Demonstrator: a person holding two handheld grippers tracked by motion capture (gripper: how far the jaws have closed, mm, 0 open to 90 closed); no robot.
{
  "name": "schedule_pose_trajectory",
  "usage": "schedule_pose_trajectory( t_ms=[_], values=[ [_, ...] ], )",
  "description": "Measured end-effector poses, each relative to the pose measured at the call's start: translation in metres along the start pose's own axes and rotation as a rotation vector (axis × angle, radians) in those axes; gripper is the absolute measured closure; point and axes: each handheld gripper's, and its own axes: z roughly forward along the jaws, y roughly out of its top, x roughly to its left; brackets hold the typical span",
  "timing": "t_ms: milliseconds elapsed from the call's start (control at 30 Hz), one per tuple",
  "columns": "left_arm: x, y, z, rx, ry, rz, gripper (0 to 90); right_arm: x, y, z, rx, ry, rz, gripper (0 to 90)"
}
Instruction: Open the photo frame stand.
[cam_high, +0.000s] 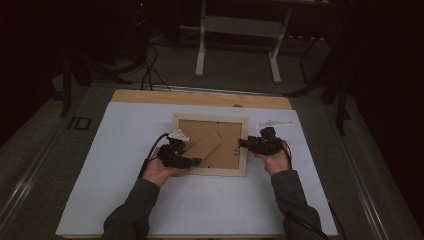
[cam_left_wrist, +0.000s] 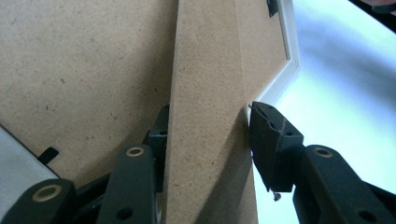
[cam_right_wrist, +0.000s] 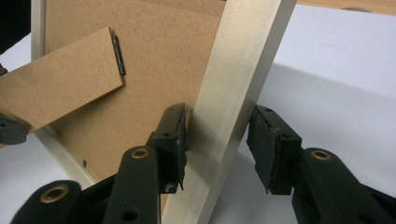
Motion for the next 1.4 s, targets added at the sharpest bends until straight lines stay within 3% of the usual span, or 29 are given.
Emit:
schedule_pose_trajectory(
  t_ms=[367,700,833,1400],
  values=[
    [-0.003,0.001,0.001,0.0,-0.001,0.027,62.5,0.005,0.004,-0.003,-0.014,-0.021,-0.032,58.4],
    [-0.011,0.008,0.003,0.007,0.072,0.097,64.5,0.008,0.008,-0.01,-0.056,-0.047,-0.042,60.2],
    [-0.012,0.008,0.004,0.009,0.082,0.114,66.2,0.008,0.009,-0.014,-0.075,-0.037,-0.047,61.6],
    [-0.012,0.009,0.008,0.005,0.131,0.131,69.4,0.017,0.007,-0.023,-0.123,-0.06,-0.073,62.6]
  ],
)
